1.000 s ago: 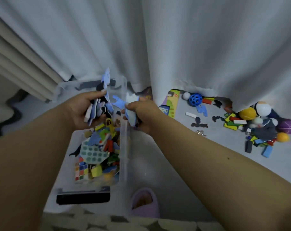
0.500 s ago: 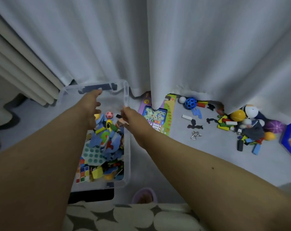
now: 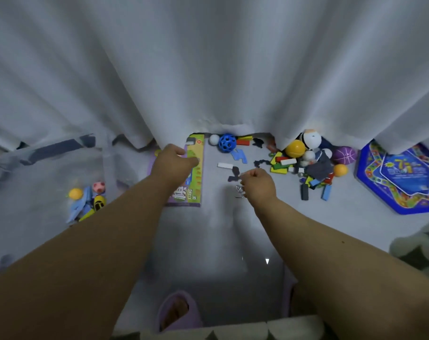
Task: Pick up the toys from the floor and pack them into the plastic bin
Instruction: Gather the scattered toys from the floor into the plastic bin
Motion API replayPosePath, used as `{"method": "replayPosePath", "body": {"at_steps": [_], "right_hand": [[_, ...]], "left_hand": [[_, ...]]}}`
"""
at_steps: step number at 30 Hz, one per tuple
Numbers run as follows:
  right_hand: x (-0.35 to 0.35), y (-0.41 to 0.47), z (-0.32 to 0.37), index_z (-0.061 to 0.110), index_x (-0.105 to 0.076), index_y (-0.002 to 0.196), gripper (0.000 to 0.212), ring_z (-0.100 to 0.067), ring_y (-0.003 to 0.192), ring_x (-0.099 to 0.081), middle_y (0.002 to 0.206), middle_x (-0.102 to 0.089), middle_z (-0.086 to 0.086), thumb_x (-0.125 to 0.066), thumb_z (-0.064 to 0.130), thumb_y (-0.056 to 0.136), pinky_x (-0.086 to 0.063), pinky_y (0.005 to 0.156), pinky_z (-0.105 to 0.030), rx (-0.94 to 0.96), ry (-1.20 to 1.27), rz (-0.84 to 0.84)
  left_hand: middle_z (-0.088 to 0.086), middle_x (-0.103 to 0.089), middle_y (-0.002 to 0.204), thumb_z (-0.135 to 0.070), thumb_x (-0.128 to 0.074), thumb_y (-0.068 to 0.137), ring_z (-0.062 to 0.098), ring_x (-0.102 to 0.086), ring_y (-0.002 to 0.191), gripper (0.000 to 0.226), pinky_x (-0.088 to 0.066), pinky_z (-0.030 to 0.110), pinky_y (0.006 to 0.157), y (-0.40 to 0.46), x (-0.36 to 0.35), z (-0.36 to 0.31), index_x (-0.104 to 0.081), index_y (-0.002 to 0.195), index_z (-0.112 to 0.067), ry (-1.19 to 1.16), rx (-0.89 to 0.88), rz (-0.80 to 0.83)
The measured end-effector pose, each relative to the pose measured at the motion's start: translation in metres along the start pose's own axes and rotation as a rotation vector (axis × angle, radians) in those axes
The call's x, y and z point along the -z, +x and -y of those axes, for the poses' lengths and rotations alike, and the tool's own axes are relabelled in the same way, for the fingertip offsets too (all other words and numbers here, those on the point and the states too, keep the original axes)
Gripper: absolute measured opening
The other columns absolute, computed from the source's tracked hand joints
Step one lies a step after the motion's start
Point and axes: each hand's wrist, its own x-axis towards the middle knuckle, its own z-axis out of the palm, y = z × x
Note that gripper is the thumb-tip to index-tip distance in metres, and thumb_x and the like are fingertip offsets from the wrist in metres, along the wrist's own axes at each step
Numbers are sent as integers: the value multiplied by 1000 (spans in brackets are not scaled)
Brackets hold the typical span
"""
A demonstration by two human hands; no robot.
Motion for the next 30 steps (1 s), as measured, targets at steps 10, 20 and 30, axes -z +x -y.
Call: {"method": "replayPosePath", "body": {"at_steps": [10,20,30], "right_hand": [[70,76,-65,7,-58,100,18,-27,89,-56,91,-57,-7,-57,20,88,-38,72,-27,-117,-307,-52],[49,156,-55,10,-46,132,51,-32,120,-46,131,-49,-15,-60,13,83,-41,98,-37,226,-808,22],[35,196,-39,1,-53,114,26,-36,119,-43,115,-56,-19,-42,2,90,-43,83,-41,549,-1295,-20]], "left_hand": [[15,-34,144,-56,-77,65,30,-35,133,106,-32,37,108,29,-108,21,-25,146,-11,610,-193,306],[16,29,154,-74,-64,64,45,21,140,131,0,64,112,69,-182,40,28,145,-29,939,-177,452],[9,-22,143,-56,-69,74,41,-24,128,76,-40,44,93,104,-201,51,-30,137,-36,1023,-447,330]]}}
